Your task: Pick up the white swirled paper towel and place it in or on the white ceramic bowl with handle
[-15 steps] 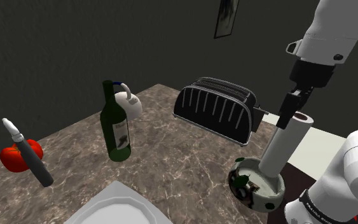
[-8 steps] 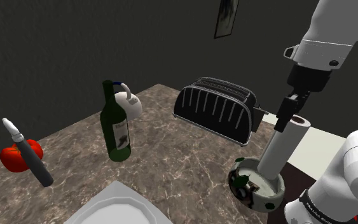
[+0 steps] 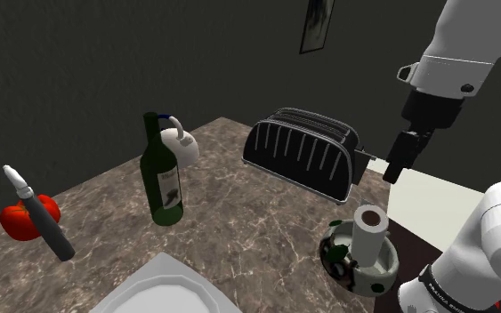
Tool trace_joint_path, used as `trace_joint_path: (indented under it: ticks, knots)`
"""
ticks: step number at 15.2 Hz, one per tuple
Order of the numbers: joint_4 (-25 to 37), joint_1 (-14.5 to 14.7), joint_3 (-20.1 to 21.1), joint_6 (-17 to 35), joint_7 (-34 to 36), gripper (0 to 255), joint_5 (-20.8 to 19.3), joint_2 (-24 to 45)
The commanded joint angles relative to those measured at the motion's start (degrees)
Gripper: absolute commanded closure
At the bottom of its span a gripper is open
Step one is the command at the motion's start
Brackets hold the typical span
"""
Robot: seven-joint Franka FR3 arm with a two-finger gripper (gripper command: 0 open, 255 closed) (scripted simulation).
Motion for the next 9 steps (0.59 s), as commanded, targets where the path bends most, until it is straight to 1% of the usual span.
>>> trace_joint_path:
  ticks: [1,4,9]
  knots:
    - [2.2,-0.2,-0.3,-1.5,0.0,0,-0.3,0.7]
    - [8.6,-0.5,-1.1,-5.6,0.1,0,-1.1,3.1]
    - [8.6,-0.5,-1.1,-5.6,0.1,0,-1.1,3.1]
